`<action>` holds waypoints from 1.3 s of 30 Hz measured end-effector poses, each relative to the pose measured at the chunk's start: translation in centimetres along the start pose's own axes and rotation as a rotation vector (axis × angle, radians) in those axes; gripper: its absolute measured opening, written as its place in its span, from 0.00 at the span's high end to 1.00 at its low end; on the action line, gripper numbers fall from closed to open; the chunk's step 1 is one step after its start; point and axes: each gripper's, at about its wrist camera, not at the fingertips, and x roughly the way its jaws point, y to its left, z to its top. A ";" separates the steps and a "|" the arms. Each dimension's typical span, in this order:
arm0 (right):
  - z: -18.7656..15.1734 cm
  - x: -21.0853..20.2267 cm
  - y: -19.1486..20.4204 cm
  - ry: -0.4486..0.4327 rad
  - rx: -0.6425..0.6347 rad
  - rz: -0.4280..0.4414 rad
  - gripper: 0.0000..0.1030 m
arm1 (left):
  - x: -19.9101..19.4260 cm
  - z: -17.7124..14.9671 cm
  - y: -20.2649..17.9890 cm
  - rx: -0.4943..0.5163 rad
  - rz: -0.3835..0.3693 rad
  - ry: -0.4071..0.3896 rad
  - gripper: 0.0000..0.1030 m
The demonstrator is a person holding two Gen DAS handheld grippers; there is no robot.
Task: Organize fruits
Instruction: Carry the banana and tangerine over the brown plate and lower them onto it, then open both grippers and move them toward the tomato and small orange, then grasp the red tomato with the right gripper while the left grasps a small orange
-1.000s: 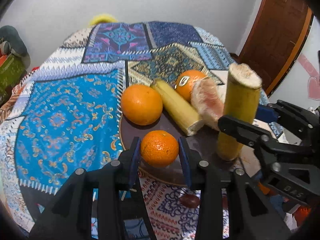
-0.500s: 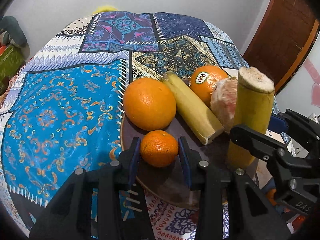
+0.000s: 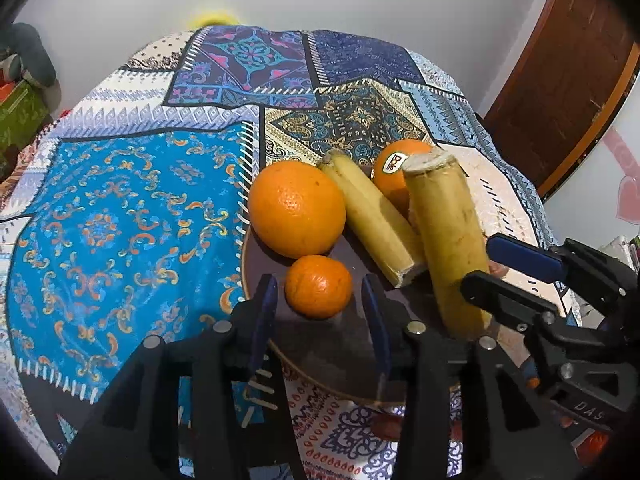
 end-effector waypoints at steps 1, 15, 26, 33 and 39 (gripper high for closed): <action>0.0 -0.3 0.0 -0.003 0.002 0.001 0.64 | -0.4 -0.1 -0.1 0.003 0.018 -0.013 0.55; -0.7 -6.6 0.9 -0.059 0.001 -0.036 0.63 | -9.3 -3.6 -2.0 0.023 0.051 -0.110 0.55; -3.4 -12.2 0.9 -0.082 0.023 -0.071 0.52 | -15.0 -6.9 -4.8 0.045 0.042 -0.161 0.47; -6.3 -14.1 -0.2 -0.058 0.051 -0.107 0.45 | -15.9 -8.7 -7.0 0.070 0.006 -0.142 0.47; -9.7 -14.0 -1.1 -0.005 0.099 -0.111 0.44 | -15.3 -9.1 -9.3 0.112 -0.016 -0.125 0.47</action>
